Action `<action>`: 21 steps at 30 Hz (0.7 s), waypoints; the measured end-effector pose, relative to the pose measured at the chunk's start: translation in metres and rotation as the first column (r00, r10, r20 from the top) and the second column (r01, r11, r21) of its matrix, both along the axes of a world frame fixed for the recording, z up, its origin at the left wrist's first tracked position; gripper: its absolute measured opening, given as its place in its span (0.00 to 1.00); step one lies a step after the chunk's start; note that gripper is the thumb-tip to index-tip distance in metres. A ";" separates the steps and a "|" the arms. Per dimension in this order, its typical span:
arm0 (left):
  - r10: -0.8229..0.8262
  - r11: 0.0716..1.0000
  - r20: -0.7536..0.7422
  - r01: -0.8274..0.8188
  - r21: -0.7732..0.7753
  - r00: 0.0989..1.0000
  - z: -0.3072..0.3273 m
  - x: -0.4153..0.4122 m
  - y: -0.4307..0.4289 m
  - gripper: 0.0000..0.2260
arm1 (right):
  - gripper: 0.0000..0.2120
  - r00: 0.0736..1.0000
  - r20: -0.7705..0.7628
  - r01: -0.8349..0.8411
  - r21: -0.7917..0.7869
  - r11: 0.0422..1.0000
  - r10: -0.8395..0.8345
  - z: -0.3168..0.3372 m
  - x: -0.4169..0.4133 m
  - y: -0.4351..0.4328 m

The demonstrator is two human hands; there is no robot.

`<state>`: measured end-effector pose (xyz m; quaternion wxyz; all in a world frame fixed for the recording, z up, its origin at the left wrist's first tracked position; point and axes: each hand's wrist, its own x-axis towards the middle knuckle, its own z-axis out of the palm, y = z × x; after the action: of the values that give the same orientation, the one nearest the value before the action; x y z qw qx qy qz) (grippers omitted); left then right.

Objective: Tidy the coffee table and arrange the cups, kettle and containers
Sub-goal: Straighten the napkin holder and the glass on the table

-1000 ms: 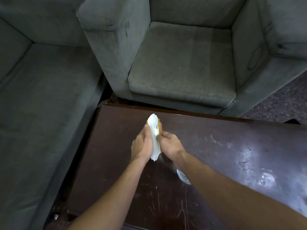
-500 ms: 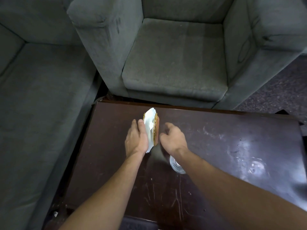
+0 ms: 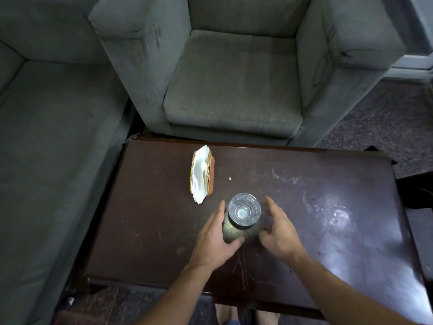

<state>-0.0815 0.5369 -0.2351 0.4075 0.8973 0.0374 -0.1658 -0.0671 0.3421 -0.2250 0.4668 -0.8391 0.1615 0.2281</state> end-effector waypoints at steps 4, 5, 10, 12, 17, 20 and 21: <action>0.039 0.997 -0.027 -0.041 -0.061 0.999 -0.012 0.006 -0.007 0.47 | 0.52 0.997 0.007 -0.080 0.029 0.996 0.079 -0.018 0.001 0.006; 0.049 0.995 -0.015 -0.050 -0.082 0.999 -0.014 0.007 -0.009 0.45 | 0.52 0.996 0.035 -0.086 0.020 0.996 0.085 -0.021 0.002 0.007; 0.104 0.975 0.021 -0.098 -0.199 0.994 -0.021 0.009 -0.011 0.38 | 0.39 0.980 0.184 -0.088 0.049 0.995 0.077 -0.023 0.006 0.008; 0.111 0.975 0.053 -0.098 -0.198 0.992 -0.022 0.012 -0.010 0.36 | 0.38 0.975 0.211 -0.091 0.057 0.994 0.077 -0.022 0.008 0.007; 0.093 0.978 0.095 -0.073 -0.195 0.991 -0.021 0.027 -0.013 0.35 | 0.38 0.970 0.233 -0.084 0.083 0.993 0.063 -0.027 0.021 0.002; 0.075 0.982 0.114 -0.053 -0.182 0.991 -0.020 0.047 -0.019 0.35 | 0.34 0.965 0.257 -0.068 0.084 0.994 0.044 -0.030 0.037 -0.004; 0.065 0.984 0.120 -0.044 -0.174 0.991 -0.020 0.055 -0.021 0.35 | 0.34 0.963 0.268 -0.065 0.076 0.995 0.043 -0.031 0.043 -0.007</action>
<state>-0.0264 0.5160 -0.2555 0.4890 0.8662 0.0220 -0.1006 -0.0240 0.3355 -0.2556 0.5126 -0.8458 0.0649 0.1326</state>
